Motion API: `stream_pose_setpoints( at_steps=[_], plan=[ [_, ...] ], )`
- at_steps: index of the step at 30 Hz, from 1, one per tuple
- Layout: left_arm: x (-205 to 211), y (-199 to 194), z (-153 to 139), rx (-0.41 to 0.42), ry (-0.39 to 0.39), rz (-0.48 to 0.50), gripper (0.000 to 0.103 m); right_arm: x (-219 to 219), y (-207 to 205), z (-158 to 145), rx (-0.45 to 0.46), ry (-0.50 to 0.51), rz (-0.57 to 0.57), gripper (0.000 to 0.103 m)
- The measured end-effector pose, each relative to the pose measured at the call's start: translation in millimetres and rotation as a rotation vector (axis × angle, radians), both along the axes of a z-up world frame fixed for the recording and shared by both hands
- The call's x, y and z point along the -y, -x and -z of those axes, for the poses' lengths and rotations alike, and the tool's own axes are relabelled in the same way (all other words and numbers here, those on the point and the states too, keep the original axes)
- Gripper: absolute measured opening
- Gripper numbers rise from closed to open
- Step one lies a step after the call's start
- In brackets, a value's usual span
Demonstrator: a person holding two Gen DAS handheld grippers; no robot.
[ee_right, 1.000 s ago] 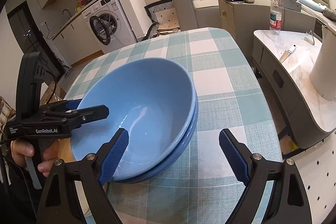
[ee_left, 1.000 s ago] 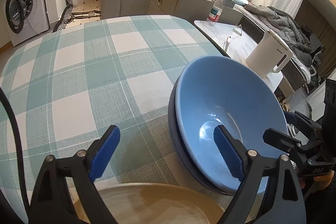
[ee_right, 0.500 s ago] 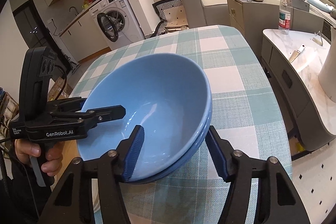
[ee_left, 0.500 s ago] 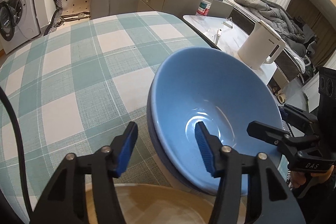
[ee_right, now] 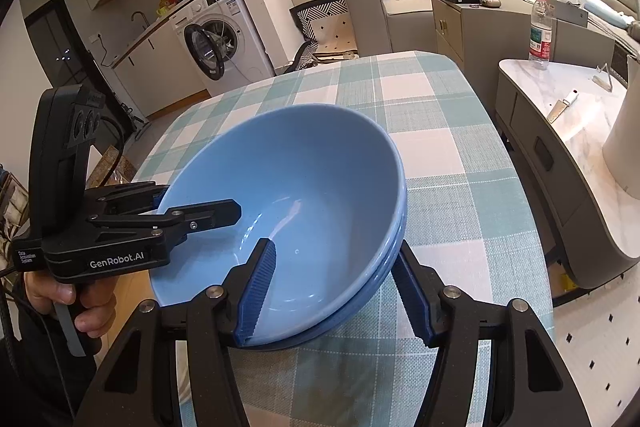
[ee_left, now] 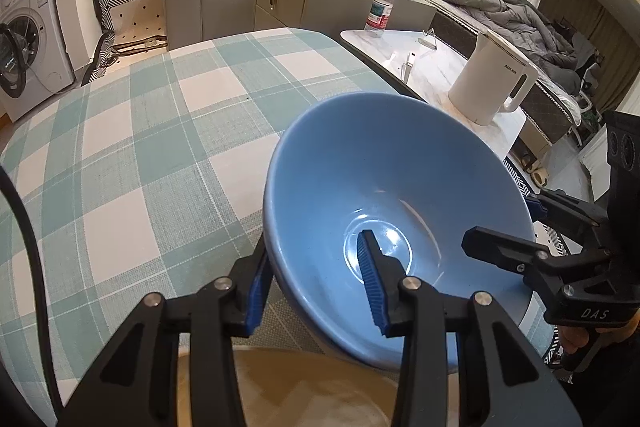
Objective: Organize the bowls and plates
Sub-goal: 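Close both grippers on the rim of the stacked blue bowls, then lift the stacked blue bowls with both grippers over the cream plates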
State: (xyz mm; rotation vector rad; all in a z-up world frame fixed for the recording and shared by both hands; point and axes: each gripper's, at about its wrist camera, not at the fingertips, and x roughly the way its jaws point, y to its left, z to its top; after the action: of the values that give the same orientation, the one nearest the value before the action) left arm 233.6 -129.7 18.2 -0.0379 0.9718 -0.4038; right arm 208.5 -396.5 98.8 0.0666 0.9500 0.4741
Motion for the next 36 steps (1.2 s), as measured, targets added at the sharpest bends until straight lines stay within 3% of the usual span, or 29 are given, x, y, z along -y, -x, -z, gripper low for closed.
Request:
stream_pose_setpoints(
  at_steps=[36],
  plan=[
    [0,21,-47,0.108,0.023,-0.026,0.040,4,27,-46,0.105,0.002,-0.009,0.061]
  ],
)
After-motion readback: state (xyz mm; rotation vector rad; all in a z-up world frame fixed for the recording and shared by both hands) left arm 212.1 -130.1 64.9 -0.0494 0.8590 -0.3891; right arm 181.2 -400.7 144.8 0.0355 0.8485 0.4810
